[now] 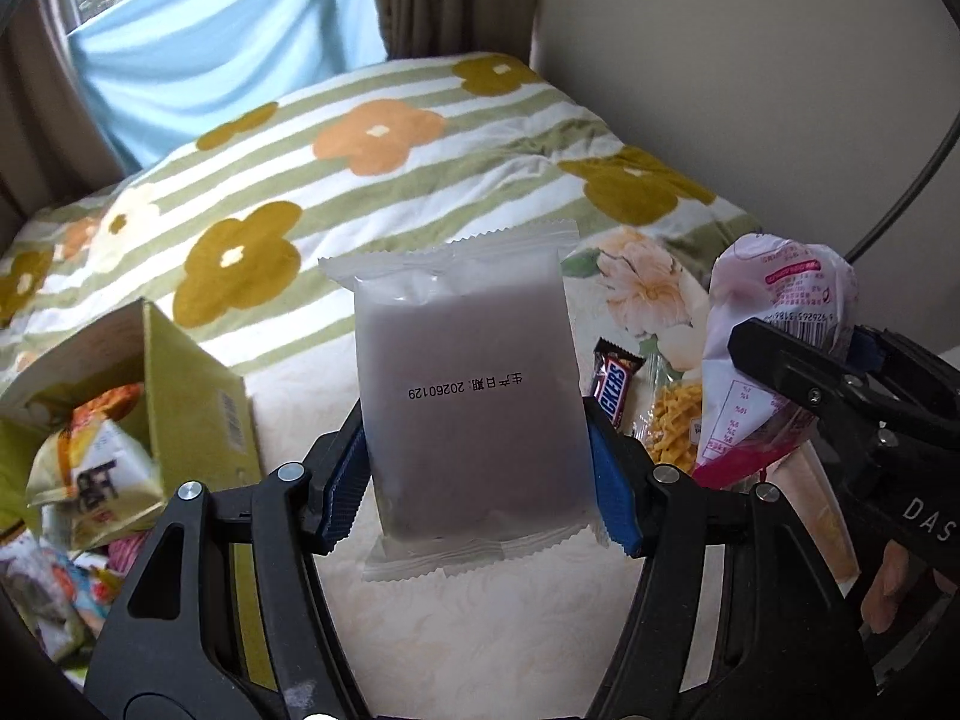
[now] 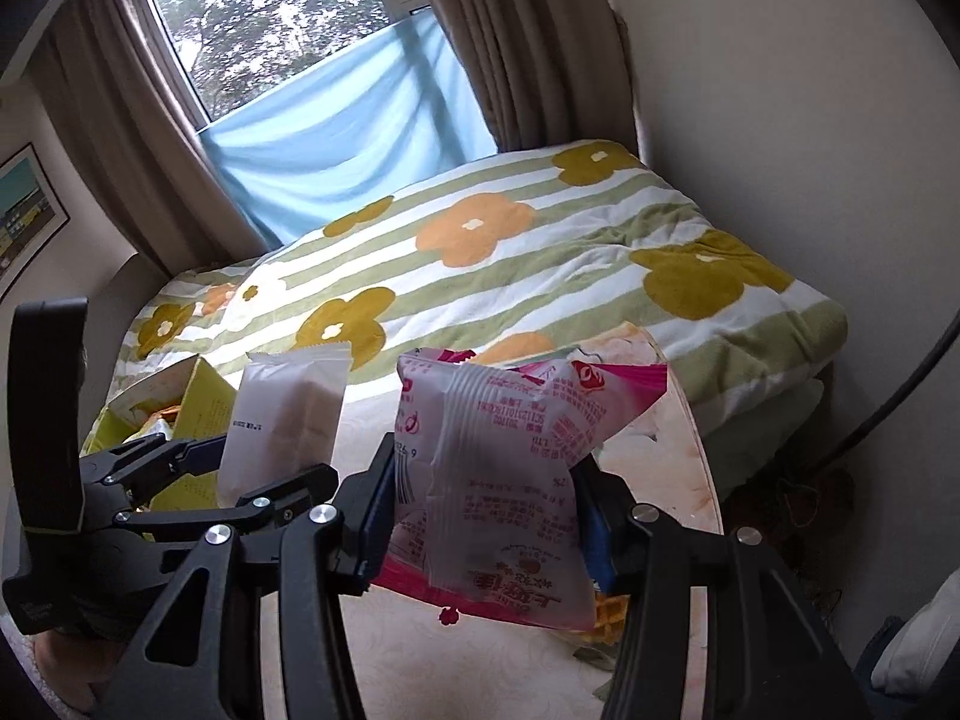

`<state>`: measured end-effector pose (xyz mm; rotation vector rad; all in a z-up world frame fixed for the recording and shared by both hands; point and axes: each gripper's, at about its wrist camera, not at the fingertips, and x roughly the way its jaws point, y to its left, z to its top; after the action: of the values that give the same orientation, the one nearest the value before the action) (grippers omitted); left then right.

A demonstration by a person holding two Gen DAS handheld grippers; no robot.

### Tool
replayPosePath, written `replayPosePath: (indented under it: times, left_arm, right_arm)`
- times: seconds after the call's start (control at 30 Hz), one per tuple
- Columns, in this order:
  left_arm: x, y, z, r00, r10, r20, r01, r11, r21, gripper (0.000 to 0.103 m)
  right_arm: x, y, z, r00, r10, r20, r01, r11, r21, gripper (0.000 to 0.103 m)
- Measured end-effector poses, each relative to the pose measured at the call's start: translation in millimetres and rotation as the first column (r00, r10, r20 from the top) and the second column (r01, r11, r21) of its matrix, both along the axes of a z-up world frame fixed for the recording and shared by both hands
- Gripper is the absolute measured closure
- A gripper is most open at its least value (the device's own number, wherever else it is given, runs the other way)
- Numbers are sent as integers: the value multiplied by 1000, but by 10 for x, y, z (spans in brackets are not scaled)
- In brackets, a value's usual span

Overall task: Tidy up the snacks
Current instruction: 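Carry both held packets over the yellow box and open both tools to drop them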

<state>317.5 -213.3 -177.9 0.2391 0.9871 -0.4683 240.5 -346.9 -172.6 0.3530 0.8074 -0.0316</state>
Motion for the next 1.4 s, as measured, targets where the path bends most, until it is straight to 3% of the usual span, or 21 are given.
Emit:
replayPosePath:
  times: [0.23, 0.4, 0.73, 1.0, 1.03, 1.1, 1.13, 1.4]
  left_arm:
    - [-80, 730, 658, 982, 160, 104, -155, 986, -61, 42]
    - [-98, 1446, 863, 956, 260, 134, -252, 965, -75, 42]
    - [-18, 2951, 678, 905, 418, 74, -417, 908, -37, 42]
    - [260, 3334, 378, 935, 355, -4, -354, 935, -31, 41]
    - [284, 3346, 359, 939, 343, -4, -343, 939, -34, 39]
    - [317, 3357, 349, 946, 324, 7, -324, 946, -27, 18]
    - [294, 3357, 363, 946, 323, 21, -322, 946, -22, 0]
    - [154, 3619, 403, 934, 357, 25, -356, 934, -26, 0]
  right_arm:
    - [202, 462, 434, 982, 179, 61, -179, 984, -11, 56]
    - [325, 991, 636, 953, 283, 103, -283, 959, -19, 55]
    - [561, 2246, 689, 902, 416, 110, -417, 909, -19, 55]
    - [635, 2816, 517, 905, 421, 59, -421, 907, -24, 55]
    - [627, 2847, 493, 908, 415, 54, -414, 910, -28, 55]
    - [627, 2884, 428, 914, 404, 35, -403, 915, -19, 55]
    - [620, 2886, 398, 916, 401, 23, -401, 916, -14, 55]
    - [530, 2960, 232, 895, 441, -62, -443, 896, -27, 55]
